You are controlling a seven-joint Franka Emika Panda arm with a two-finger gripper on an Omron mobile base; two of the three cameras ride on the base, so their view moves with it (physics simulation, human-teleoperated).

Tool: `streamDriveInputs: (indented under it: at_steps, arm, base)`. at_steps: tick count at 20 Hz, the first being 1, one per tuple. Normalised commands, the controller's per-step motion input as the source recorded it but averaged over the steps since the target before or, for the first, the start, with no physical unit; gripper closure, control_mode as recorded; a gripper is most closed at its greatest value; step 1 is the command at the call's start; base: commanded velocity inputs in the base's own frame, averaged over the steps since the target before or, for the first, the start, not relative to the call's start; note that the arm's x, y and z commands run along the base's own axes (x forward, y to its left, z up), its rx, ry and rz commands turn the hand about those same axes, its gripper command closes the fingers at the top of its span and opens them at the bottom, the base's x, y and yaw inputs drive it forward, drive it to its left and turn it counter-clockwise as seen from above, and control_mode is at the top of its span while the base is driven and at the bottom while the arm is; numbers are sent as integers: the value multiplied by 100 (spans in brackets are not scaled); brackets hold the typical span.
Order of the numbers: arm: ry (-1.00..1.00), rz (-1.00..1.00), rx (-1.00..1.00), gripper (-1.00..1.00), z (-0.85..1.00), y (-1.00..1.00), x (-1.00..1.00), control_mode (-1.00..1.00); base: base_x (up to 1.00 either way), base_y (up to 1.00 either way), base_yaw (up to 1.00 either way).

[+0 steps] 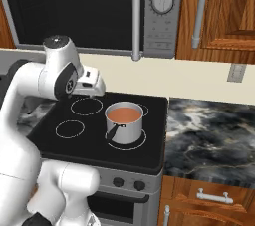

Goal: Retrieve the steak from the fridge and place it on the saucepan with marinade on the stove.

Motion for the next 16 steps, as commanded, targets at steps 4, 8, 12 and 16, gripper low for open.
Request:
streamDriveInputs:
  at_steps: [4,8,12,16]
  arm:
    - [-40,0,4,-100,0,-32,-100,-100]
    - [-40,0,2,-100,0,-21,-100,-100]
    - [-14,0,0,-100,0,-6,-69,-100]
    - [-3,0,0,-100,0,0,-49,-100]
  base:
    - [0,0,0]
    - [0,0,0]
    - [0,0,0]
    - [0,0,0]
